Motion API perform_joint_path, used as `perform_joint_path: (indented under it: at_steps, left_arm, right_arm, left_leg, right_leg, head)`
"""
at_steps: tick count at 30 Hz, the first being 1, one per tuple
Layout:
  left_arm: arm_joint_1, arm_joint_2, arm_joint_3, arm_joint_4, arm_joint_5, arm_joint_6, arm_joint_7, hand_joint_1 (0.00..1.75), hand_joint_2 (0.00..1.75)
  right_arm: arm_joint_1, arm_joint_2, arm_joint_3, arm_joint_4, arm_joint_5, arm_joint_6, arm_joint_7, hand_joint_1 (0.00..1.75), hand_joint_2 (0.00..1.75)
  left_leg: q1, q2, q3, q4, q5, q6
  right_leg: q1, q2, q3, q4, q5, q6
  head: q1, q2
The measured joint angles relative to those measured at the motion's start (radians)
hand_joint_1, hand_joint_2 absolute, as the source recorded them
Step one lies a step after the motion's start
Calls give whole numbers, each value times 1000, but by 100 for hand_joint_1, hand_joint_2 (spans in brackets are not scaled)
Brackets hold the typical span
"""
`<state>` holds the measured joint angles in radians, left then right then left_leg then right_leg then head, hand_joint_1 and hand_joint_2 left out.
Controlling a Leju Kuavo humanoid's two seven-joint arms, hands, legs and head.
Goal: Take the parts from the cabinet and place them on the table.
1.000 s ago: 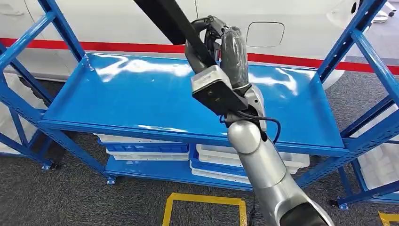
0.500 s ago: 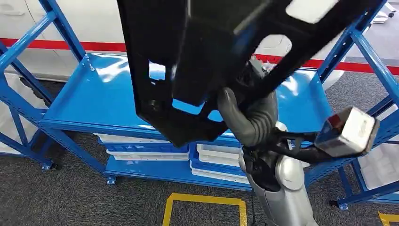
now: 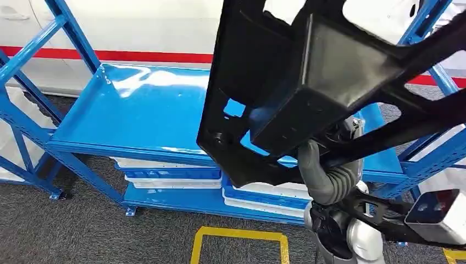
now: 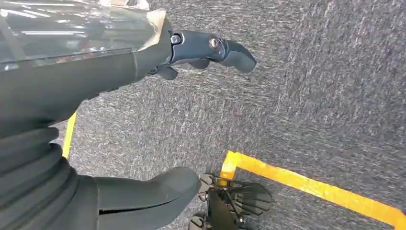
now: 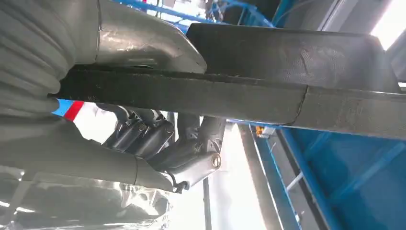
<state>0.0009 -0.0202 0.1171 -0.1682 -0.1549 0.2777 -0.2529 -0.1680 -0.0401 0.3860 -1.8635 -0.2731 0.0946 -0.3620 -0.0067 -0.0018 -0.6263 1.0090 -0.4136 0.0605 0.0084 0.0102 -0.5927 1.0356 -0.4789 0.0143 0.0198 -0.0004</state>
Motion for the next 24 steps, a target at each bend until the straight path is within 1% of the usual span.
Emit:
perform_joint_path:
  at_steps: [1,2,3,4,5,6,7,8,9,10,11,12,13,14,15,16,17,18,19,20,21,22,23,24]
  left_arm:
    - [0,-2,0,0,0,0,-2,0,175]
    - [-1,-2,1,0,0,0,-3,0,175]
    - [0,-2,1,0,0,0,-3,0,175]
    - [1,-2,1,0,0,0,-4,0,175]
    - [0,-4,2,0,0,-1,-5,0,175]
    - [0,-5,2,0,0,-1,-5,0,175]
    - [0,-7,2,0,0,-1,-7,0,175]
    - [0,-8,2,0,0,-1,-7,0,175]
    - [0,-10,2,0,0,-1,-7,0,175]
    - [0,-8,2,0,0,-1,-8,0,175]
    - [1,-3,2,0,0,-1,-8,0,175]
    - [1,-6,2,0,-1,-1,-9,0,175]
    - [0,-7,2,0,-1,-1,-10,0,175]
    - [1,-7,2,0,-1,-1,-10,0,175]
    - [3,-7,2,0,-1,-1,-10,0,175]
    - [3,-8,1,0,-1,-1,-10,0,175]
    - [4,-8,1,0,-1,-1,-10,0,175]
    - [3,-9,1,0,-3,-1,-10,0,175]
    - [2,-8,1,0,-4,-1,-10,0,175]
    - [2,-8,1,0,-5,-1,-10,0,175]
    - [2,-8,1,0,-6,-1,-10,0,175]
    - [2,-8,1,0,-7,-2,-10,0,175]
    - [1,-9,1,0,-8,-4,-10,0,175]
    - [0,-9,1,0,-11,-5,-10,0,175]
  right_arm:
    - [9,-4,-9,-5,2,0,-1,175,175]
    - [15,-7,-14,-6,4,0,-2,175,175]
    - [22,-10,-18,-6,5,0,-2,175,175]
    - [32,-15,-24,-6,7,0,-2,175,175]
    - [40,-18,-30,-6,8,-1,-2,175,175]
    - [46,-19,-36,-6,13,-1,-2,175,175]
    - [48,-20,-40,-6,14,-1,-2,175,175]
    - [49,-21,-42,-6,16,-1,-2,175,175]
    - [49,-22,-43,-6,16,-1,-2,175,175]
    - [49,-22,-43,-6,16,-1,-2,175,175]
    - [52,-23,-43,-6,18,-1,-2,175,175]
    - [54,-24,-46,-10,16,-1,-4,175,175]
    - [55,-23,-46,-10,16,-1,-4,175,175]
    - [55,-23,-46,-11,17,-2,-4,175,175]
    - [55,-24,-46,-12,23,-2,-4,175,175]
    - [55,-22,-46,-13,29,-1,-4,175,175]
    - [55,-21,-46,-14,37,2,-4,175,175]
    - [56,-20,-46,-16,42,5,-4,175,175]
    - [59,-20,-46,-18,48,9,-3,175,175]
    - [62,-19,-46,-18,52,14,-3,175,175]
    - [63,-19,-46,-18,56,23,-1,175,175]
    - [64,-20,-46,-19,57,28,0,175,175]
    - [64,-20,-46,-20,58,34,3,175,175]
    - [64,-20,-46,-21,58,42,3,175,175]
  left_leg:
    - [0,0,5,-8,4,4]
    - [1,2,4,-8,6,7]
    - [3,4,2,-8,6,6]
    - [4,5,-2,-8,8,3]
    - [7,6,-6,-8,11,-1]
    - [11,7,-9,-8,14,-7]
    - [17,8,-14,-7,18,-13]
    - [24,8,-18,-5,22,-20]
    - [30,9,-24,-1,25,-27]
    - [26,10,-28,6,27,-39]
    - [28,6,-31,4,30,-47]
    - [23,4,-30,12,33,-54]
    - [25,2,-32,12,37,-59]
    - [28,3,-31,5,43,-68]
    - [35,2,-35,5,49,-74]
    - [37,4,-44,22,14,-75]
    - [36,4,-61,69,-45,-77]
    - [36,2,-83,144,-104,-79]
    - [36,2,-106,227,-151,-81]
    - [35,2,-122,296,-182,-80]
    - [35,2,-119,326,-189,-77]
    - [34,2,-92,308,-177,-70]
    - [31,2,-42,245,-152,-61]
    - [25,0,27,149,-125,-47]
  right_leg:
    - [1,0,-7,24,-25,1]
    - [-2,0,-30,82,-62,-2]
    - [-7,0,-59,158,-99,-3]
    - [-13,0,-87,233,-132,0]
    - [-20,0,-104,285,-149,9]
    - [-25,-1,-96,282,-144,22]
    - [-33,-2,-57,224,-121,41]
    - [-41,-5,-4,135,-91,60]
    - [-48,-9,55,38,-66,77]
    - [-56,-16,96,-36,-70,84]
    - [-42,-7,90,-7,-44,78]
    - [-47,-4,79,-11,-49,64]
    - [-45,-1,70,-7,-53,51]
    - [-43,-1,67,-5,-51,38]
    - [-47,-2,58,-8,-41,23]
    - [-46,-2,58,-8,-33,10]
    - [-44,-2,50,-8,-25,-2]
    - [-40,-2,40,-7,-15,-8]
    - [-36,-3,30,-6,-8,-10]
    - [-30,-4,21,-6,-1,-13]
    - [-25,-4,12,-6,5,-13]
    - [-20,-4,3,-6,12,-14]
    - [-16,-3,-5,-6,18,-14]
    - [-13,-3,-11,-6,25,-15]
  head:
    - [2,0]
    - [1,0]
    - [2,0]
    - [1,0]
    - [2,0]
    - [2,0]
    - [2,0]
    - [2,0]
    - [1,0]
    - [2,0]
    - [4,0]
    - [2,0]
    - [0,0]
    - [1,0]
    - [0,0]
    - [0,0]
    - [0,0]
    - [0,0]
    - [0,0]
    - [0,0]
    - [0,0]
    - [0,0]
    - [0,0]
    - [0,0]
